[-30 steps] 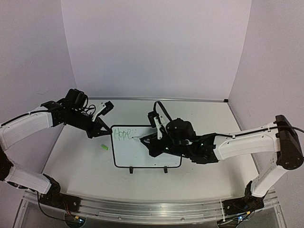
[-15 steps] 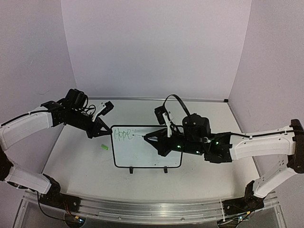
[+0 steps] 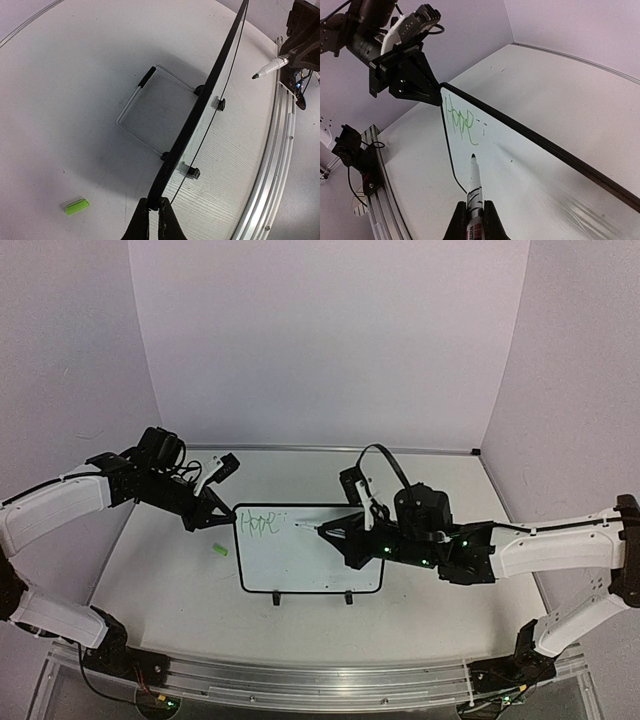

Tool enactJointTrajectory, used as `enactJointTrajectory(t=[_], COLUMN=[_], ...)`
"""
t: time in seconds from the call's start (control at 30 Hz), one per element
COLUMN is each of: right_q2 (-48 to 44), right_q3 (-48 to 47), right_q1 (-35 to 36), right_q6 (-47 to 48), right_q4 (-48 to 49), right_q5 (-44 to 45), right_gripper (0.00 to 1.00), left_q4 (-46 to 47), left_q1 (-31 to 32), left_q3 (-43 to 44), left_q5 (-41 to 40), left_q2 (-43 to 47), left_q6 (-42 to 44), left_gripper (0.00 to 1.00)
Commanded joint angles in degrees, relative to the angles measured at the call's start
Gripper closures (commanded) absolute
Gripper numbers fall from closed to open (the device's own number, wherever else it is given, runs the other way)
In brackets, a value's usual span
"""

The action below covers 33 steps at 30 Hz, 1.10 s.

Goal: Write a sentence on the whiteboard

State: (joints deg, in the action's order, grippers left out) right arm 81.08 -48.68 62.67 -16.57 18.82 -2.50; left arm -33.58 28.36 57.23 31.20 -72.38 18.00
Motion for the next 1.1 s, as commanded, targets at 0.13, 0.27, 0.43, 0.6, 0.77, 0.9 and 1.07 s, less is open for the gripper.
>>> enactJointTrajectory(t=[0.13, 0.27, 0.43, 0.6, 0.77, 0.9, 1.07], right_q2=[-1.9, -1.0, 0.8, 1.9, 3.0, 4.5, 5.6], right_q3=[-0.3, -1.2, -2.4, -3.3, -4.5, -5.7, -6.1], right_q1=[-0.1, -0.1, -0.1, -0.1, -0.2, -0.1, -0.1], right_q6=[-0.5, -0.3, -1.1, -0.9, -0.1, 0.3, -0.2], right_q4=[4.0, 4.1, 3.4, 3.3, 3.3, 3.3, 3.0], right_q5=[6.6, 8.2, 10.8, 11.8, 11.9, 11.0, 10.0], right_gripper=[1.00, 1.00, 1.00, 1.00, 1.00, 1.00, 1.00], left_q4=[-0.7, -0.6, -0.6, -0.6, -0.6, -0.6, -0.7], left_q1=[0.4, 0.4, 0.4, 0.4, 0.4, 0.4, 0.5], left_q3=[0.6, 0.6, 0.7, 0.7, 0.7, 0.7, 0.8], left_q5=[-2.8, -2.7, -2.7, -2.5, -2.4, -2.4, -2.5], left_q2=[0.4, 0.2, 0.2, 0.2, 0.2, 0.2, 0.2], left_q6=[1.1, 1.0, 1.1, 1.1, 1.1, 1.1, 1.1], left_gripper=[1.00, 1.00, 1.00, 1.00, 1.00, 1.00, 1.00])
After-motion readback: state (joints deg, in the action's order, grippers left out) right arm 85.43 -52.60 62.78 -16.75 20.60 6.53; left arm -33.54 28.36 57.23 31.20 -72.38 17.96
